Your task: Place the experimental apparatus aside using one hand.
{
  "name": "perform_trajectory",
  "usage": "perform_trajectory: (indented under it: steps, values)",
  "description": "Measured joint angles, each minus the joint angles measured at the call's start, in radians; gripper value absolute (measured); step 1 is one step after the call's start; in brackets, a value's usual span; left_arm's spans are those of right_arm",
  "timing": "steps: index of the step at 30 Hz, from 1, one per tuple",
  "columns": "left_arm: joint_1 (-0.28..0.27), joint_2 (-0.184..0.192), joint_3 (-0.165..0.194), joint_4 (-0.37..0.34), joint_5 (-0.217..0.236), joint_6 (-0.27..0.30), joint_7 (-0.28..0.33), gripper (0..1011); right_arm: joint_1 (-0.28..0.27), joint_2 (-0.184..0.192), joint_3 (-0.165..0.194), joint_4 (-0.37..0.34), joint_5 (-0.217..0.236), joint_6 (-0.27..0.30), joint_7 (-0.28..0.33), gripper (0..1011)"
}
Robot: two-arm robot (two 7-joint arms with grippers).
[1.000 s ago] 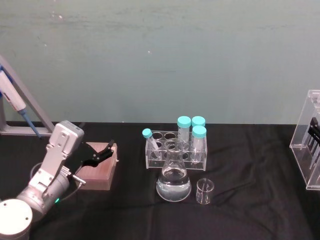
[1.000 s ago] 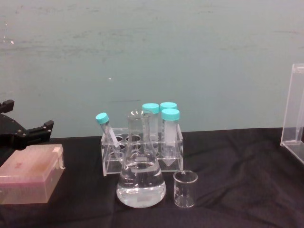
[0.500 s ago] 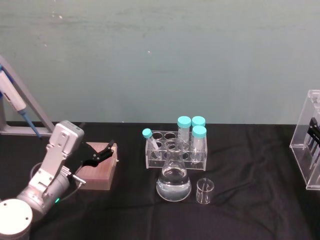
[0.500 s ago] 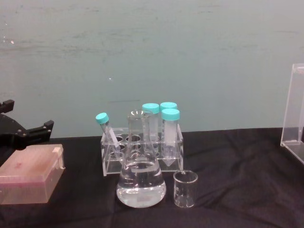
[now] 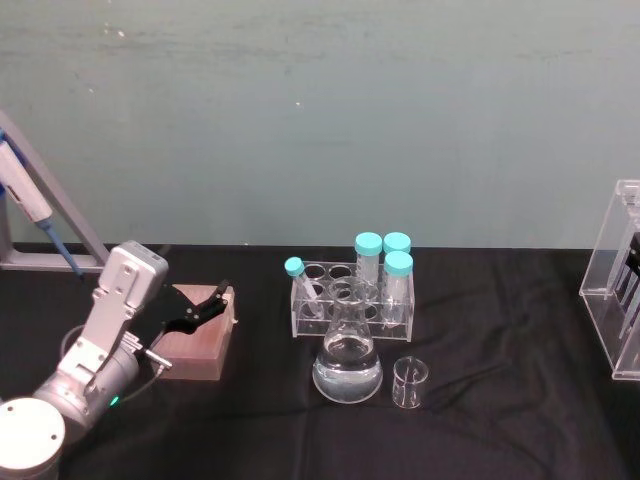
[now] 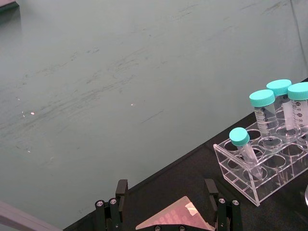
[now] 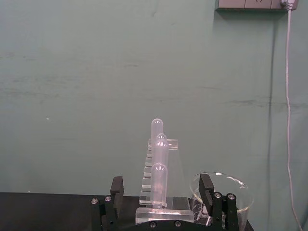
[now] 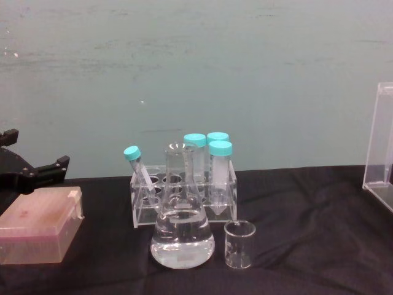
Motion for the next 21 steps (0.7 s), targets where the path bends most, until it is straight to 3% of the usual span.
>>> perform_trajectory:
  steps: [21]
  values:
    - [0.000,0.000,0.000,0.000,0.000,0.000,0.000,1000,-0.061,0.020,0.015,-0.102,0.021,0.012,0.022,1000]
